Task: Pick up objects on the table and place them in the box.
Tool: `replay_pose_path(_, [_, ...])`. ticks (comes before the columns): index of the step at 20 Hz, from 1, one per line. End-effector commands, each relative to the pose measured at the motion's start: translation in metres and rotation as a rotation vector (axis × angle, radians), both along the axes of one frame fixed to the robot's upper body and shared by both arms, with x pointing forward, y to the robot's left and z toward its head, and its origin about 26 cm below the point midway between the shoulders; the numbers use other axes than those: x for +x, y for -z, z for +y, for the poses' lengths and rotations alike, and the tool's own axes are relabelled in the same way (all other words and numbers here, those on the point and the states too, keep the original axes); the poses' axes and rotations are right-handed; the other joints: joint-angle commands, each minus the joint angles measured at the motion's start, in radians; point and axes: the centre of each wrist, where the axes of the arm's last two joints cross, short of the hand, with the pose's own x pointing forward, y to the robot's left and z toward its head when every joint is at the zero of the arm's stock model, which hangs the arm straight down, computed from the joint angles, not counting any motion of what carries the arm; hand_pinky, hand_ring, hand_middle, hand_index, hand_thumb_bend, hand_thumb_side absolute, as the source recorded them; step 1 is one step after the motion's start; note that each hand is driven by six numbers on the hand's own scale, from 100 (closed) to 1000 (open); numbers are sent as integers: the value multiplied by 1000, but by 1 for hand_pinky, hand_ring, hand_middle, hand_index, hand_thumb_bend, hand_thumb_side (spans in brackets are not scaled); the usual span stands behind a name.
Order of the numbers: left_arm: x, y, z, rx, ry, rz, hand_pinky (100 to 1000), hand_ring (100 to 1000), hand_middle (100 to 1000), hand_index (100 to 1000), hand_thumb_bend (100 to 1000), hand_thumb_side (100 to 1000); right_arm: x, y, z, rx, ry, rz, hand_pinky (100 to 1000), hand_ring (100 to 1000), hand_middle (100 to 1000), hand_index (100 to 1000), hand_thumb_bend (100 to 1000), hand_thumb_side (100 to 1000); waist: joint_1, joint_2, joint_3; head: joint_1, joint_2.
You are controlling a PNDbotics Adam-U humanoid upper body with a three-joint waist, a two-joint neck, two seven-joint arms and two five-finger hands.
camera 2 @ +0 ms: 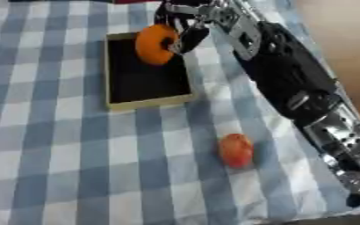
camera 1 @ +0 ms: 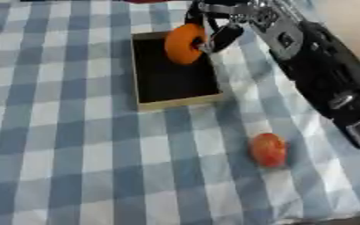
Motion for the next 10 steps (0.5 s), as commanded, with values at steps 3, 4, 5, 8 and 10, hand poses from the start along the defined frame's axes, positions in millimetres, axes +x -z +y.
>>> replay_pose_path(3, [-2, -8, -1, 8, 7, -25, 844, 838, 736, 831, 136, 727, 4, -8, -1, -50, -27, -46, 526, 687, 659, 758, 294, 134, 7, -17, 0, -3, 5])
replay_pose_path(4, [-2, -8, -1, 7, 7, -24, 844, 838, 736, 831, 135, 728, 5, -7, -1, -57, -32, -48, 555, 719, 704, 792, 330, 161, 7, -17, 0, -3, 5])
replay_pose_path(5, [-2, -7, -1, 6, 7, -24, 844, 838, 736, 831, 135, 728, 5, -7, -1, -63, -35, -51, 576, 740, 734, 817, 363, 176, 7, -16, 0, -4, 5])
replay_pose_path(8, [-2, -7, -1, 5, 7, -24, 844, 838, 736, 831, 135, 729, 7, -9, -1, -69, -36, -61, 607, 771, 783, 863, 403, 221, 7, -15, -1, -3, 5])
replay_pose_path(10, [-2, -7, -1, 4, 6, -24, 845, 839, 736, 831, 135, 730, 7, -11, -2, -66, -35, -69, 628, 794, 810, 886, 408, 262, 7, -15, -2, -2, 5])
